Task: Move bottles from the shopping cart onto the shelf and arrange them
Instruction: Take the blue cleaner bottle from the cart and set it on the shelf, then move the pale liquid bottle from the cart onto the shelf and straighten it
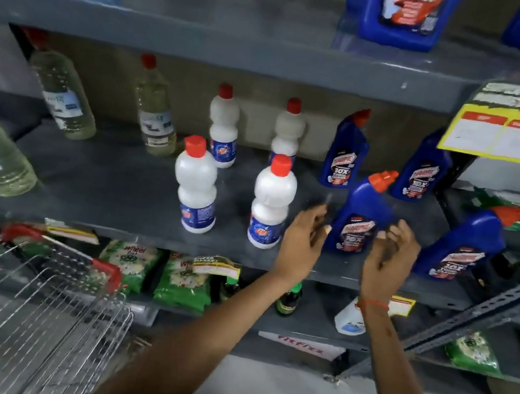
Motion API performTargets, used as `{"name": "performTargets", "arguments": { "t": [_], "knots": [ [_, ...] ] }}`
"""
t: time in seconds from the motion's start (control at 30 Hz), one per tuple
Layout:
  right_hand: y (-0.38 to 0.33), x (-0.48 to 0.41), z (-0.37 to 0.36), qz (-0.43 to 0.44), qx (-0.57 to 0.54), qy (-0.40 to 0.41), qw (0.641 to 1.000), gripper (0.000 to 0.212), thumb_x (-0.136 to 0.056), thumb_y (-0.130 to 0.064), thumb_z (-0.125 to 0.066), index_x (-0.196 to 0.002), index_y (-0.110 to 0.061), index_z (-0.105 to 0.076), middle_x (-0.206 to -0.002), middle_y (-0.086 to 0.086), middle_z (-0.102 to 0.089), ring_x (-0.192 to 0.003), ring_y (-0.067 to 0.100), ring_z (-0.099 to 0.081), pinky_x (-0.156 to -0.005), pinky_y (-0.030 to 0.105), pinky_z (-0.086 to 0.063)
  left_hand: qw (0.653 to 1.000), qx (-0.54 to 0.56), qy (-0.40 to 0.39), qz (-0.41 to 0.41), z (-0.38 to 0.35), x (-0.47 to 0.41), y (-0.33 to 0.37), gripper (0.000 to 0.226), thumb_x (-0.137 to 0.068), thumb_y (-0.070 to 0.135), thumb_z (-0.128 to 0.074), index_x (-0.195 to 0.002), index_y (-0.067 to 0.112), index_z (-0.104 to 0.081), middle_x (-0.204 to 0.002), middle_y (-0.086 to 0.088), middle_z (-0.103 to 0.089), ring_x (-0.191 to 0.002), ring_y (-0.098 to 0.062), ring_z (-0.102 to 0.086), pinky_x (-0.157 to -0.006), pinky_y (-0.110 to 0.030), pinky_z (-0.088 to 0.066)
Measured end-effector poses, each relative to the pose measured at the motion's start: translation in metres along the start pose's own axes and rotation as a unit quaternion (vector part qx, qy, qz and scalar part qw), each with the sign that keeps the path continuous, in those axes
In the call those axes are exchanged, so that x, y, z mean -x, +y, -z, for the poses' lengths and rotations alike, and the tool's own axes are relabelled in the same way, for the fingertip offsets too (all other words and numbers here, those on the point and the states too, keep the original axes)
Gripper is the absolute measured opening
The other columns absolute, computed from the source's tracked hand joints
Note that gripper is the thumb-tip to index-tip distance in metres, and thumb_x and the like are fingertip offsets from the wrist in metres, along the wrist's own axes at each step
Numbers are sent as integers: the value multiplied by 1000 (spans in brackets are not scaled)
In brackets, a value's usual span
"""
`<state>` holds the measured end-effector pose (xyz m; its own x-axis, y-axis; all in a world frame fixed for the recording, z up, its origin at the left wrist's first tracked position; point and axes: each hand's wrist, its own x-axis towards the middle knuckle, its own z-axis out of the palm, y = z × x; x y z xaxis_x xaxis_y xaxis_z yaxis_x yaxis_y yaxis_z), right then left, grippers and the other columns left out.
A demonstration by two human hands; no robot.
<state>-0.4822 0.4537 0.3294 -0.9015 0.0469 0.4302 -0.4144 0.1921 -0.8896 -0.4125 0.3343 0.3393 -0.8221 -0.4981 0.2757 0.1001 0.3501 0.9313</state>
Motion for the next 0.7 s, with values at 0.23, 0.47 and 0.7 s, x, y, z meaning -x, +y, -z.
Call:
{"name": "performTargets", "arguments": {
  "t": [0.23,0.47,0.7],
  "knots": [
    [-103,163,-117,-4,-132,-124,983,22,-91,-5,-46,-109,5,-53,-101,-1,-54,-94,-17,-51,-89,4,-38,984,-44,175,-8,174,100,-37,26,-95,13,-48,-119,10,-57,-115,-2,-64,-99,-4,-61,-89,-22,-50],
    [-146,351,-254,-121,-146,-418,888,27,-89,-27,-47,-110,-12,-55,-101,-1,-59,-88,-6,-57,-82,17,-50,904,-121,365,184,347,226,-135,19,-96,12,-49,-111,14,-60,-106,-4,-67,-96,-23,-65,-80,-22,-50],
    [-134,519,-341,-148,-6,-618,772,21,-90,-6,-51,-109,1,-55,-99,17,-64,-89,28,-61,-67,13,-42,792,-164,463,363,446,349,-218,19,-97,14,-48,-111,7,-59,-106,-15,-68,-90,-26,-63,-72,-22,-40]
  ]
}}
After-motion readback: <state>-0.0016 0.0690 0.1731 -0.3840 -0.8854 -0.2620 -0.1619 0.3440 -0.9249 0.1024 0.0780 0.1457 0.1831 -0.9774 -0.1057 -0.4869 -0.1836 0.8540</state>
